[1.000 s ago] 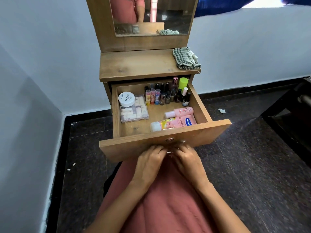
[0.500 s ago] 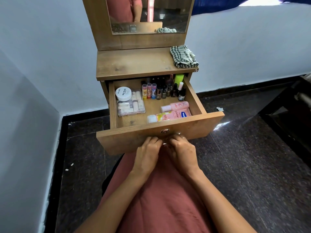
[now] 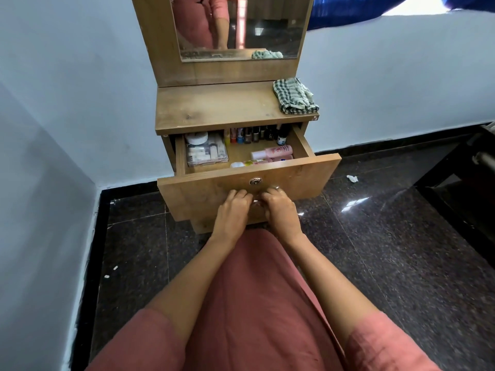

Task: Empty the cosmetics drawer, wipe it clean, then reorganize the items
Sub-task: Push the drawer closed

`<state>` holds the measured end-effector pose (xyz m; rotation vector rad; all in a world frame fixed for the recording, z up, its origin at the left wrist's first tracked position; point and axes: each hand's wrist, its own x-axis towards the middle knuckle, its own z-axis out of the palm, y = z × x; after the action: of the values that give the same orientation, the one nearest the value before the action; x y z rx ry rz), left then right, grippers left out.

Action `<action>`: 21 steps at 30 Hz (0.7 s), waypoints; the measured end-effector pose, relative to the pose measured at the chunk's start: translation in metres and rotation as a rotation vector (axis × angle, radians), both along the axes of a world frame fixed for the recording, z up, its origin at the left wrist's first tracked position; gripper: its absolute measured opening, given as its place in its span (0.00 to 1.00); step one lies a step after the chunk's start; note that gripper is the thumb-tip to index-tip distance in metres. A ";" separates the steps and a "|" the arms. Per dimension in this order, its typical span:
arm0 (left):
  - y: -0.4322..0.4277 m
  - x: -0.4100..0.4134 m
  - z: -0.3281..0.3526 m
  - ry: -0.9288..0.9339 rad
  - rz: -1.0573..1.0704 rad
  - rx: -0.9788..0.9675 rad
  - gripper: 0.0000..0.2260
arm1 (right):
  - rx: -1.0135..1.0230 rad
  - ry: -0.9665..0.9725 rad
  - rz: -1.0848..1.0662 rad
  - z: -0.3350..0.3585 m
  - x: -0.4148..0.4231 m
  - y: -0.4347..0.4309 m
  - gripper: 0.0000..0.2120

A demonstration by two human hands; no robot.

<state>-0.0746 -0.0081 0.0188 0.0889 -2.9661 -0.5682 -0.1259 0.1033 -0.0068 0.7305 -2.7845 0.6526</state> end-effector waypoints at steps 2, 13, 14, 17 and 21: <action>-0.004 -0.009 -0.001 0.007 -0.002 -0.005 0.09 | -0.007 0.009 0.012 0.001 -0.009 -0.004 0.02; -0.025 -0.058 -0.002 0.021 0.021 -0.038 0.09 | 0.066 -0.059 0.010 0.018 -0.050 -0.030 0.08; -0.027 -0.062 -0.001 0.022 0.030 -0.036 0.09 | 0.069 -0.068 0.014 0.020 -0.054 -0.033 0.09; -0.031 -0.072 -0.001 0.027 0.055 -0.023 0.09 | 0.087 -0.105 0.025 0.023 -0.064 -0.041 0.09; -0.035 -0.087 0.002 0.009 0.062 -0.027 0.09 | 0.085 -0.121 0.026 0.025 -0.077 -0.048 0.08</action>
<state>-0.1614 -0.0433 0.0205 0.1743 -2.9497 -0.5190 -0.2030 0.0558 0.0179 0.7688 -2.9333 0.6058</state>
